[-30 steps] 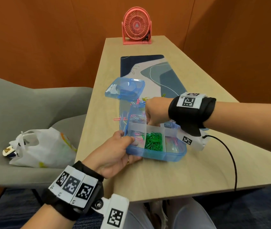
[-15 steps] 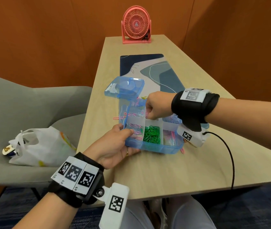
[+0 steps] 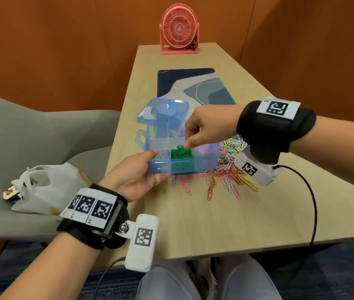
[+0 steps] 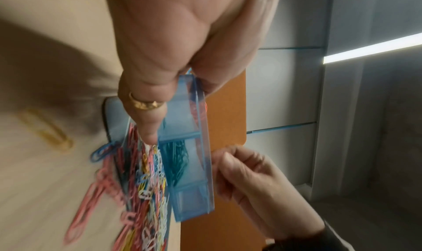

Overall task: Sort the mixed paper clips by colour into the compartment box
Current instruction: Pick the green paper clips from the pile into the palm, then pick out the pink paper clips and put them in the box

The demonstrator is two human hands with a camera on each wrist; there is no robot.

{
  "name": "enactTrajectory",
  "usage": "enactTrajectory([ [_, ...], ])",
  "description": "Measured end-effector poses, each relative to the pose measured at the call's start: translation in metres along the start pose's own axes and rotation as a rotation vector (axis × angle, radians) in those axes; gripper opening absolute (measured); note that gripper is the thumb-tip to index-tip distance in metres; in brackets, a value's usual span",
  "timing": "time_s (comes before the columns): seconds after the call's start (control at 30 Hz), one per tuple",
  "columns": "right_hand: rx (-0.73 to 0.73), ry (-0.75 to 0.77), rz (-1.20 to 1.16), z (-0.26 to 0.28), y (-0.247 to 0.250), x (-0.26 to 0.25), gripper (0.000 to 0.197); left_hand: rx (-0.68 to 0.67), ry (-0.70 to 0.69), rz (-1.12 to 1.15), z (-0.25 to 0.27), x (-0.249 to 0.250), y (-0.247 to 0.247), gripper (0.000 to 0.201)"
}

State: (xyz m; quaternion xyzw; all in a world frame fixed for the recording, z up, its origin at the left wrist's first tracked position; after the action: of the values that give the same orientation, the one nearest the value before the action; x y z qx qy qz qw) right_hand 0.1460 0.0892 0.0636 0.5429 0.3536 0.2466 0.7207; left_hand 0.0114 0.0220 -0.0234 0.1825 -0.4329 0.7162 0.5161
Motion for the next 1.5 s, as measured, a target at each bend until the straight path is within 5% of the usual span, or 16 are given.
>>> enactTrajectory([
  [0.17,0.025,-0.029,0.019,0.005,-0.001,0.006,0.034,0.019,-0.038,0.037,-0.009,0.017,-0.004,0.03],
  [0.47,0.201,-0.108,0.245,0.016,-0.003,0.032,0.013,0.03,-0.093,0.037,-0.032,0.031,-0.031,0.039],
  [0.67,0.231,-0.22,0.302,0.035,-0.008,0.069,0.014,0.21,-0.042,-0.417,-0.038,0.016,-0.023,0.026],
  [0.83,0.25,-0.342,0.35,0.044,-0.006,0.104,0.018,0.256,-0.162,-1.157,-0.035,0.012,-0.025,0.015],
  [0.93,0.225,-0.428,0.393,0.043,-0.006,0.12,0.017,0.23,-0.119,-1.469,-0.028,0.007,-0.039,0.005],
  [1.07,0.182,-0.51,0.405,0.041,-0.006,0.134,0.015,0.366,-0.119,-1.847,-0.028,0.0,-0.048,0.036],
  [1.5,0.103,-0.6,0.322,0.042,-0.017,0.157,0.017,0.189,-0.115,-2.105,-0.032,-0.008,-0.069,0.015],
])
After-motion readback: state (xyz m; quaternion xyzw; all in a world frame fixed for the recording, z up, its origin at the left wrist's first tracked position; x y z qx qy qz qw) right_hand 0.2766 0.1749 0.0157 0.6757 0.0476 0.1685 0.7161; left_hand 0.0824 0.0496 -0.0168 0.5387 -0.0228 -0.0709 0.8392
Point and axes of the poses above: each hand's wrist, its own z-axis away from the middle knuckle, its own y-axis out of the back of the hand, x = y × z, the point moved 5 cm from there along -z, towards the middle knuckle, and after that the axes turned 12 degrees about y, right-handed, at the moved point
